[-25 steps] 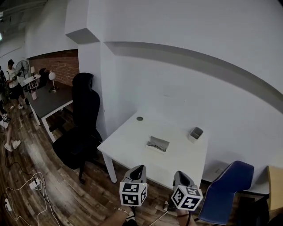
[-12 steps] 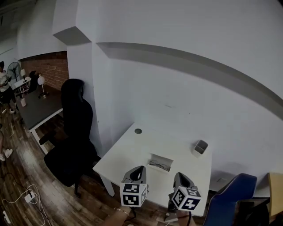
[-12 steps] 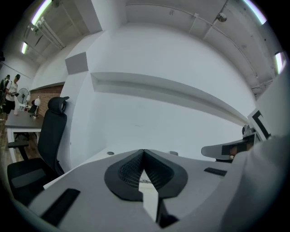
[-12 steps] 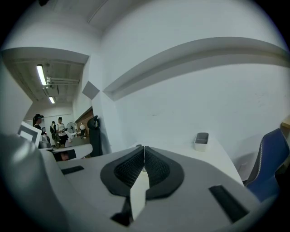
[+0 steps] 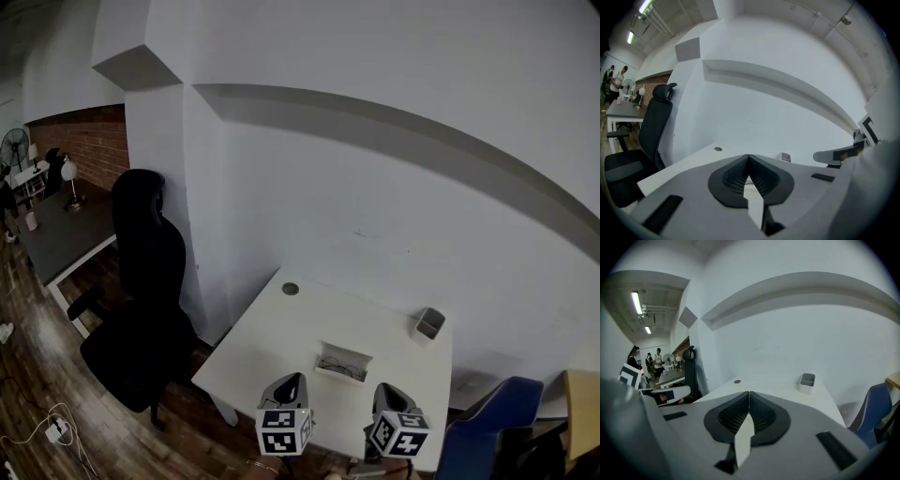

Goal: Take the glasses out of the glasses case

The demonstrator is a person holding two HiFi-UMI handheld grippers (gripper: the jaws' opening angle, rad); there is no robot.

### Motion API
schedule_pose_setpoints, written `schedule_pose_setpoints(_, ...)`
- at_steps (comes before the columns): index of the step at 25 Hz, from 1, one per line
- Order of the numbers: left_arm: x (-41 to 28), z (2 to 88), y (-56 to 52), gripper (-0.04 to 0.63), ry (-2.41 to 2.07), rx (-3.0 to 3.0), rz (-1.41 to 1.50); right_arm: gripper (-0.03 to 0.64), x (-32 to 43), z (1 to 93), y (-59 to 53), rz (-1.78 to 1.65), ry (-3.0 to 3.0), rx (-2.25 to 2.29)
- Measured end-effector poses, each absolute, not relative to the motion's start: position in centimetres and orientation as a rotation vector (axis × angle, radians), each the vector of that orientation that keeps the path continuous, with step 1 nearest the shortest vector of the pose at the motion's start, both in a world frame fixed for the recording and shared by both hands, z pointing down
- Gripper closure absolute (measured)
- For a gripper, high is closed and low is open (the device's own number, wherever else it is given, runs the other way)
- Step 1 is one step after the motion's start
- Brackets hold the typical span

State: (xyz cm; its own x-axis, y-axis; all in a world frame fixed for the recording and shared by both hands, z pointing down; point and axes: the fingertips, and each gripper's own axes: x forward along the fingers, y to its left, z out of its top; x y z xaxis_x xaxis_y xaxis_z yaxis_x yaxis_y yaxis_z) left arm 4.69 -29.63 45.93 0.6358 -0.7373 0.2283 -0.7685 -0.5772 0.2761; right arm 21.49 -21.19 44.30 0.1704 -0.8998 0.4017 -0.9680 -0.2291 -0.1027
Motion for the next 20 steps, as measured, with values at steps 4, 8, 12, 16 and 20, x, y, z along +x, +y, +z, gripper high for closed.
schedule_pose_setpoints(4, 4.5, 46.6, -30.3, 0.588, -1.230, 2.481, 0.118, 0.584, 21.1, 44.8, -22.8, 0.567, -1.856, 2.241)
schedule_pose_setpoints(8, 4.8, 47.0, -31.1, 0.588, -1.268, 2.462, 0.140, 0.584, 21.7, 45.6, -23.8, 0.601, -1.879, 2.219)
schedule_pose_setpoints(12, 6.0, 46.7, -31.3, 0.588, -1.268, 2.489, 0.189, 0.584, 22.6, 45.5, -24.7, 0.612, -1.905, 2.192)
schedule_pose_setpoints(16, 7.0, 46.7, -31.6, 0.588, -1.271, 2.511, 0.216, 0.584, 23.1, 45.4, -25.4, 0.555, -1.900, 2.165)
schedule_pose_setpoints(20, 7.8, 47.7, -31.8, 0.588, -1.266, 2.500, 0.260, 0.584, 23.6, 46.3, -25.9, 0.585, -1.902, 2.133)
